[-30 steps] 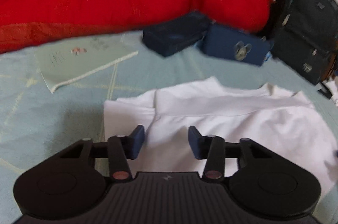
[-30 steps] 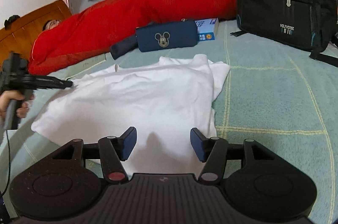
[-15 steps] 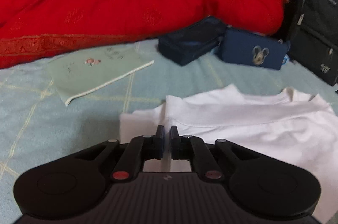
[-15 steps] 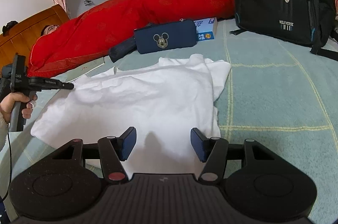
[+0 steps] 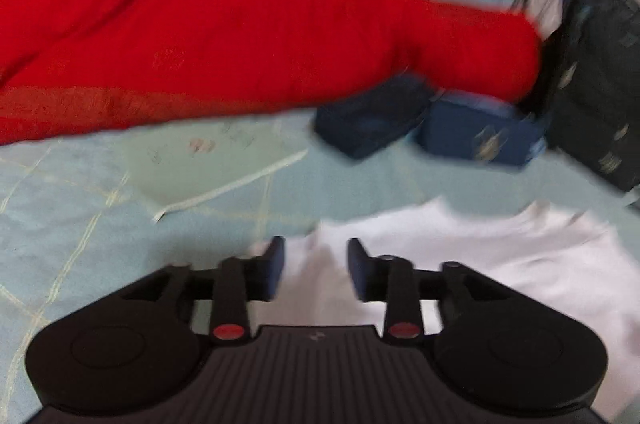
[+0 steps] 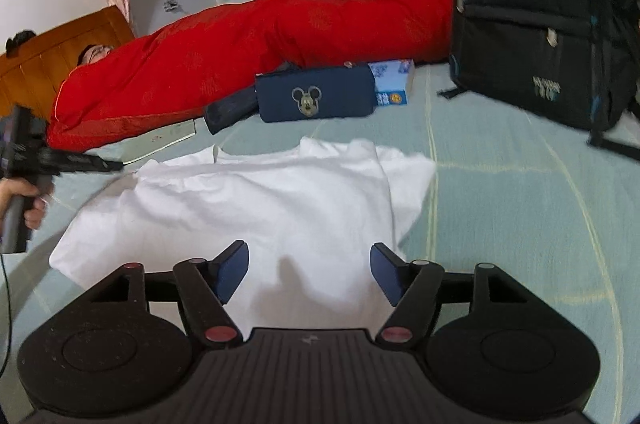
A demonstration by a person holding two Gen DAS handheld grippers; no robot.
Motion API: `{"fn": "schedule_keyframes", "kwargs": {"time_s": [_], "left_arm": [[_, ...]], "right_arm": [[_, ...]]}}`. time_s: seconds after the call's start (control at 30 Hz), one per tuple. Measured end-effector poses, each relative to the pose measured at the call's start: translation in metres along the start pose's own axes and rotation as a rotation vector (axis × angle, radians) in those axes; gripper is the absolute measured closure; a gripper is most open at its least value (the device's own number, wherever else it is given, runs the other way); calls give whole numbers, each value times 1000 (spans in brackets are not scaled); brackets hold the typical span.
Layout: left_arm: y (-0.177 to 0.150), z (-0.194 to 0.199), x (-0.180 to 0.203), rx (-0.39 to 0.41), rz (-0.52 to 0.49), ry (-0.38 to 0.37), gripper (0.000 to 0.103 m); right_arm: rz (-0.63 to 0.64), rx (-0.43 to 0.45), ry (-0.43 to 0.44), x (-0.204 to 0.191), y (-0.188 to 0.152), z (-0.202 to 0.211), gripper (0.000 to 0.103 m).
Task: Fold clothes
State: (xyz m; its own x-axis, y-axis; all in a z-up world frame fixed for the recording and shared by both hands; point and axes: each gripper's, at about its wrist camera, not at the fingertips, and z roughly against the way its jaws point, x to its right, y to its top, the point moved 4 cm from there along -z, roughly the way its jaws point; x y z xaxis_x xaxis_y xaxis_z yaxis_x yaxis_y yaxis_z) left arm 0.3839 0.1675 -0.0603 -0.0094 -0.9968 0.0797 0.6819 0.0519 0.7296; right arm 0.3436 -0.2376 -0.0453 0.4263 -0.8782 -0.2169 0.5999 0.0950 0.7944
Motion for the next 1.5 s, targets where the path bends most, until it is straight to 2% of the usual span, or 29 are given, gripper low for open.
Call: {"fn": "schedule_keyframes", "kwargs": {"time_s": [0.07,0.2,0.23,0.37,0.43,0.5,0.6,0.67,0.73,0.87,0.93,1.0,1.07,1.17,1.2,1.27,1.33,1.5], "left_arm": [[-4,5,12,-12,-38,-58,52],[-13,16,36,-37,-113,-174,50],[-19,11,37,-62,-113,-169,50],[-25,28,25,-67,-99,-142,49],[-27,36,19,-69,-92,-128,50],[-30,45,13,-72,-85,-114,50],[-34,57,4,-75,-74,-94,47],[-36,73,23,-69,-226,-65,44],[-39,88,42,-59,-384,-31,36],[-59,119,79,-17,-790,67,29],[-75,126,93,-13,-947,91,24],[-96,127,106,-20,-1061,95,24],[-115,119,117,-18,-1125,111,24],[-137,102,128,-29,-1167,133,24],[-143,96,131,-29,-1182,144,24],[-149,91,134,10,-1209,182,24],[-146,86,136,41,-1209,210,24],[-137,67,154,86,-1227,253,25]], "right_arm": [[32,-12,12,-7,11,-14,31],[83,-51,36,-20,29,-53,30],[88,-68,38,-21,31,-64,31],[72,-122,-30,1,22,-88,33],[34,-101,-13,15,20,-77,32],[22,-95,-53,25,19,-60,30],[82,-75,-93,25,19,-29,26],[143,-62,-131,20,22,-10,25],[230,-47,-184,12,26,9,20],[436,-19,-303,-6,33,46,8],[560,-37,-349,-19,26,54,3],[654,-81,-339,-34,10,51,2],[726,-131,-306,-50,-12,42,2],[847,-191,-260,-75,-47,22,2],[909,-205,-269,-81,-58,16,2],[1064,-208,-341,-92,-76,1,2],[1161,-201,-372,-101,-84,-8,2],[1195,-156,-351,-124,-69,-33,3]]}}
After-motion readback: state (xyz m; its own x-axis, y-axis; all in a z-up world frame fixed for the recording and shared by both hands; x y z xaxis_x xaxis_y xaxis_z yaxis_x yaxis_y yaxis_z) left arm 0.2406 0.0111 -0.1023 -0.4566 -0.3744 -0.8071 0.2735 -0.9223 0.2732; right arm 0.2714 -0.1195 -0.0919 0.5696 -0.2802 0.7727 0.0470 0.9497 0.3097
